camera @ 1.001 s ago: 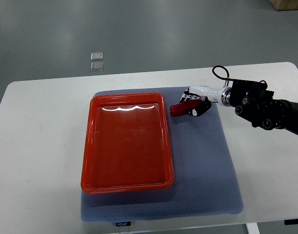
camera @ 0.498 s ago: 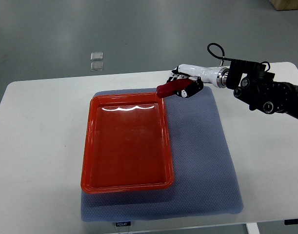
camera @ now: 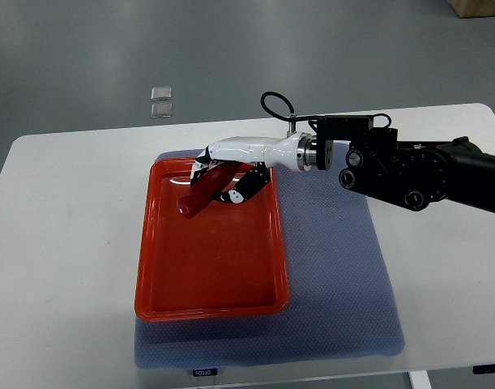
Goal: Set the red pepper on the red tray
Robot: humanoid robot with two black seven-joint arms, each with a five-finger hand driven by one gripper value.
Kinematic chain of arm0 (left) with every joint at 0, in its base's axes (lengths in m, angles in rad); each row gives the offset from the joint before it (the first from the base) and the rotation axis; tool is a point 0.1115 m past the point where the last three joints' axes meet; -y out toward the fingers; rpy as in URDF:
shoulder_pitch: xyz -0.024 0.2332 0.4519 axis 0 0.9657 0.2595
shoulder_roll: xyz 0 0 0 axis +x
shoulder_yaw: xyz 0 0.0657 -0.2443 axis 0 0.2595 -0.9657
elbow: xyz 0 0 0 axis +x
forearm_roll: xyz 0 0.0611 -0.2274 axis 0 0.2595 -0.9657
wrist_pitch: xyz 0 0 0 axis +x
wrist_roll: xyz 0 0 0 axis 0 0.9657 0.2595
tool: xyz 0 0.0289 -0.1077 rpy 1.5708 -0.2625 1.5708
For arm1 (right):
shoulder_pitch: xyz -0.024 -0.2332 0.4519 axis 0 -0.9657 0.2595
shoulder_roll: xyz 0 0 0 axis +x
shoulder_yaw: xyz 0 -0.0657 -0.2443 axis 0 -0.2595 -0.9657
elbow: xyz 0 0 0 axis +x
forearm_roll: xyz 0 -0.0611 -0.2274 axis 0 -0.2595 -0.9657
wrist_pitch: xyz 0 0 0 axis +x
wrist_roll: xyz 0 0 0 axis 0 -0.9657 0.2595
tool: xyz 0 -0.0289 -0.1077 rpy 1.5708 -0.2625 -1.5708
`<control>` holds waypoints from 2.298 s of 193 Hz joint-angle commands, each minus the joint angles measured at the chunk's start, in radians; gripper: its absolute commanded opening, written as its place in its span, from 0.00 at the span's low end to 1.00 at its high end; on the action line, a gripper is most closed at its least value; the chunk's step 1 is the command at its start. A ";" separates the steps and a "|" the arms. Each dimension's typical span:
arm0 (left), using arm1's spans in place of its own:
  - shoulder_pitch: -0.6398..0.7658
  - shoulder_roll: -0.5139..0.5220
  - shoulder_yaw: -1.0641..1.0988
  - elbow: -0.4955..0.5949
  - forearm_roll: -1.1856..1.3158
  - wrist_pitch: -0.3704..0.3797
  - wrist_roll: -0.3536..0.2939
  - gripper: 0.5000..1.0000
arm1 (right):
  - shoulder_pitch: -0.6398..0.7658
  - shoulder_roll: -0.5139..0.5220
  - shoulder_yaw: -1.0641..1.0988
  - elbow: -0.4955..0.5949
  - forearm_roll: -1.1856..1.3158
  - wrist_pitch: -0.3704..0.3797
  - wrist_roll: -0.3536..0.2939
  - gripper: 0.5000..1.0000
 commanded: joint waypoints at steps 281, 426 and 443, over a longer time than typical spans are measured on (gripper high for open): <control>0.000 0.000 0.000 0.000 0.000 0.000 -0.001 1.00 | -0.258 -0.090 0.365 -0.116 0.708 0.046 -0.187 0.82; 0.000 0.000 0.000 0.000 0.000 0.000 0.001 1.00 | -0.380 -0.072 0.527 -0.235 1.147 0.031 -0.290 0.83; 0.000 0.000 0.000 0.000 0.000 0.000 -0.001 1.00 | -0.402 -0.072 0.530 -0.235 1.148 0.037 -0.290 0.83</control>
